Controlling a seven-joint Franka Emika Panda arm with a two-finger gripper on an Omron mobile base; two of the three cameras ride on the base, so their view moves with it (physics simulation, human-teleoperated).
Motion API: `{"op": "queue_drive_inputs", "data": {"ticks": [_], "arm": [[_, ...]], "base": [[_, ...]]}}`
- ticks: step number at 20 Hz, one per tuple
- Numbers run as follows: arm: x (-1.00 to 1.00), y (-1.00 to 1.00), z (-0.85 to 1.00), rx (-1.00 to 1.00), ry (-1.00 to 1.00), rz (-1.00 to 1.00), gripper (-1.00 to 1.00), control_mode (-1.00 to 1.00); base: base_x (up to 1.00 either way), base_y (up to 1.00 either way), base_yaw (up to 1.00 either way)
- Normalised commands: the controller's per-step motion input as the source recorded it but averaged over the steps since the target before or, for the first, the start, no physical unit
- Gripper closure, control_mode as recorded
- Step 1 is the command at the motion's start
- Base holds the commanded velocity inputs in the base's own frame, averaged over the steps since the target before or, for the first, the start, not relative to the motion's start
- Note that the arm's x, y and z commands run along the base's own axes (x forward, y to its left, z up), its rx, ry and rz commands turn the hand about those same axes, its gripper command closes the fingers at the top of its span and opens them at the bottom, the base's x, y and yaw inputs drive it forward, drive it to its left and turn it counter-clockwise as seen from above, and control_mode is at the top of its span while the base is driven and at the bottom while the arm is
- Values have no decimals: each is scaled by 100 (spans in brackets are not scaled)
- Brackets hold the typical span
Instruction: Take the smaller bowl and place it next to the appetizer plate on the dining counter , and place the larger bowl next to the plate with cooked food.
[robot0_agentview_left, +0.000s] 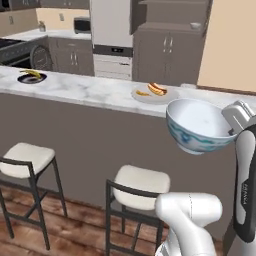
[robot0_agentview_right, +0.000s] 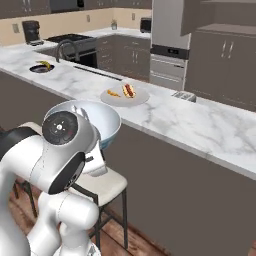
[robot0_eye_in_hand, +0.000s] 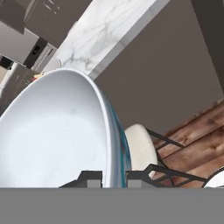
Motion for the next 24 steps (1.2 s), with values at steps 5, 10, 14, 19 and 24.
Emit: {"op": "queue_drive_inputs", "data": {"ticks": [5, 10, 14, 19, 24], "arm": [[0, 0, 0, 0, 0, 0, 100, 100], [0, 0, 0, 0, 0, 0, 100, 100], [0, 0, 0, 0, 0, 0, 100, 100], [18, 0, -9, 0, -3, -6, 100, -100], [39, -2, 3, 0, -5, -6, 100, -100]], "base": [[38, 18, -37], [41, 30, -36], [40, 34, -33], [23, 12, -16], [0, 0, 0]]}}
